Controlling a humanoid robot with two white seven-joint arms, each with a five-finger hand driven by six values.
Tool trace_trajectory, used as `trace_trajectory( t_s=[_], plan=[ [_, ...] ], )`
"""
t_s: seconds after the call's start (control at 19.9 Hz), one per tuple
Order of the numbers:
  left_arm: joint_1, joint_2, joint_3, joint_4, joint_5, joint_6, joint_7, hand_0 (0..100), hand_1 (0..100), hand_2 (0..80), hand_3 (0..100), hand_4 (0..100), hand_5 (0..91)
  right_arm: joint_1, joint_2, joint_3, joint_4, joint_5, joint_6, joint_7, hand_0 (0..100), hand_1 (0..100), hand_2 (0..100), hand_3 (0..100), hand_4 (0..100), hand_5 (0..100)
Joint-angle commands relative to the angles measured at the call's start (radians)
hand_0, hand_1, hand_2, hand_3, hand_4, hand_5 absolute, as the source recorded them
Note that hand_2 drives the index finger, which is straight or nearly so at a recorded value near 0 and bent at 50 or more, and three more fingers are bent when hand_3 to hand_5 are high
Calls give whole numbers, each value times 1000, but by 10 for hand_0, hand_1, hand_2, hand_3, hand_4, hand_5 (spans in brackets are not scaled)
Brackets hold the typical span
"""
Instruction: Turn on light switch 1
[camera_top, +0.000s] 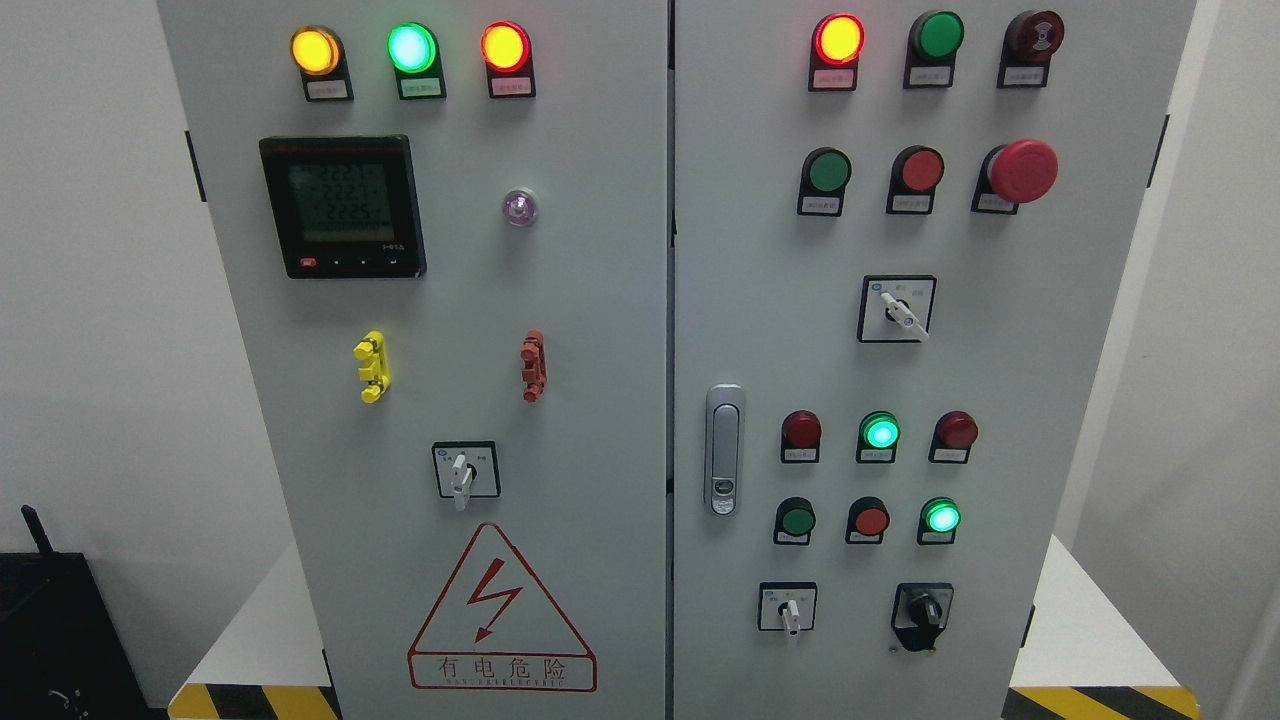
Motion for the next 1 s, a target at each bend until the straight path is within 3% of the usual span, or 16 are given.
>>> trace_trajectory(
  t_s=[0.0,0.5,0.95],
  plan=[
    [0,-18,-1,-1,0,1,-1,291,144,0,0,0,0,0,0,0,0,0,0,-1,308,0,0,0,0,0],
    [0,-9,-3,-44,0,-7,2,293,145,0,0,0,0,0,0,0,0,0,0,-1,308,0,0,0,0,0],
    [209,12,-29,-697,-9,36,-8,284,165,0,0,0,0,-1,0,0,0,0,0,-1,308,0,0,0,0,0]
  ],
)
